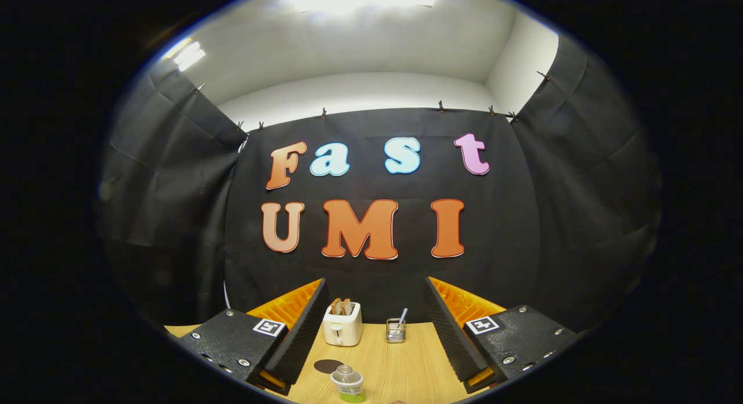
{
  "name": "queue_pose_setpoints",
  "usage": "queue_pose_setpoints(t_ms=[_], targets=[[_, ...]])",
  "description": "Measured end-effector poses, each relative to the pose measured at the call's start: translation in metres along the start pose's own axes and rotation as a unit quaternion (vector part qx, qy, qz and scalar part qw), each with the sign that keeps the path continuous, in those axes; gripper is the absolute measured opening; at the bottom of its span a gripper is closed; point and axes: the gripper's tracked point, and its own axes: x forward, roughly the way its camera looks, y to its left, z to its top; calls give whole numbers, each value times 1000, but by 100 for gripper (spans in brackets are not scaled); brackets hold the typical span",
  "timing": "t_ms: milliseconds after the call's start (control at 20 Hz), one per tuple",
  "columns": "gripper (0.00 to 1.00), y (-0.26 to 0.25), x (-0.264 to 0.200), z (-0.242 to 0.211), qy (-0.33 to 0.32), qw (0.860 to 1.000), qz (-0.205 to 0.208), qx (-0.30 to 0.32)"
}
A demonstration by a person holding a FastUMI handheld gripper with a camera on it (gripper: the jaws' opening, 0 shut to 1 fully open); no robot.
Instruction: Take the bottle from table, then pour the juice into the cup, finally place the bottle on the coaster
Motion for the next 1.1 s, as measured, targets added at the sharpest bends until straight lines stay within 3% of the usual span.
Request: queue_pose_setpoints(t_ms=[200, 550, 1100], targets=[[97, 8, 0, -10, 7, 1000, 10, 3], [97, 33, 2, -71, 38, 998, 50, 9], [97, 51, -2, -200, 105, 990, 88, 0]])
